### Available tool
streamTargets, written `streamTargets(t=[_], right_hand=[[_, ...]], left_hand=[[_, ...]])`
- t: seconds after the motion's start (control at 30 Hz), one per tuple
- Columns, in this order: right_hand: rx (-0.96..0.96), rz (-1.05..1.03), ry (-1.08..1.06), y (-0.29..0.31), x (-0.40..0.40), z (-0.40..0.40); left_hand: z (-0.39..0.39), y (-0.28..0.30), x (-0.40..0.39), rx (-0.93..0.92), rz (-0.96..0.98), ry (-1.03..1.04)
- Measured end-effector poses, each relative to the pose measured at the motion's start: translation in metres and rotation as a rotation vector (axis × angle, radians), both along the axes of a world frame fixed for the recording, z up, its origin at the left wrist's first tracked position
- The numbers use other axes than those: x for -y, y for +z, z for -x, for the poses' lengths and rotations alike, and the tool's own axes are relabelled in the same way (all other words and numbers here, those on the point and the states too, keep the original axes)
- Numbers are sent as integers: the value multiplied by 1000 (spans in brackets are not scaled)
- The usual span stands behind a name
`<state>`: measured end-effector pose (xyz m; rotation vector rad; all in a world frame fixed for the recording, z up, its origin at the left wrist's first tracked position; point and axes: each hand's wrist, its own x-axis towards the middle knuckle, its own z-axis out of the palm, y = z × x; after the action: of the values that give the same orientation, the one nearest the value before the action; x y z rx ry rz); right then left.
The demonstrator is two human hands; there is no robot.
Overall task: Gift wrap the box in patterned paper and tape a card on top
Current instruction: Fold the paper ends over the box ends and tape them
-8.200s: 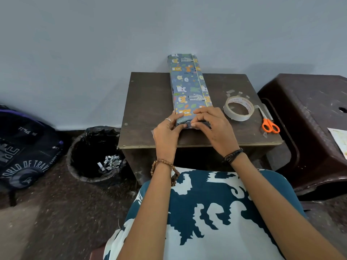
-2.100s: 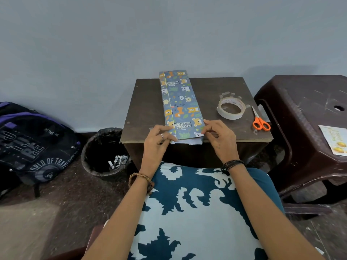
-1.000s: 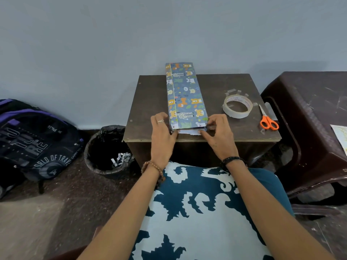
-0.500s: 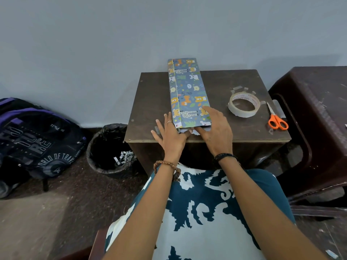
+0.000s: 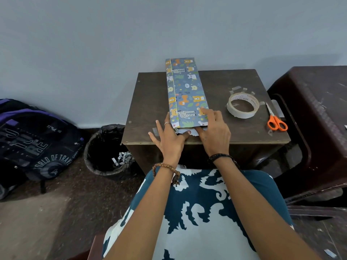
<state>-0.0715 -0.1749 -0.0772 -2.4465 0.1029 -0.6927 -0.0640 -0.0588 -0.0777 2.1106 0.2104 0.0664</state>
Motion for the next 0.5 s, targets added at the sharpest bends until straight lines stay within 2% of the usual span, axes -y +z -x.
streamTargets(t=[0.13, 0.3, 0.4, 0.5], right_hand=[[-51, -123, 57, 5, 3, 1], [-96, -562, 209, 12, 23, 11], [-68, -602, 318, 12, 33, 20], [-20, -593, 300, 15, 34, 23]], left_hand=[[2, 0, -2, 21, -22, -28], [7, 6, -7, 45, -8, -98], [12, 11, -8, 122, 73, -109], [14, 16, -8, 226, 164, -91]])
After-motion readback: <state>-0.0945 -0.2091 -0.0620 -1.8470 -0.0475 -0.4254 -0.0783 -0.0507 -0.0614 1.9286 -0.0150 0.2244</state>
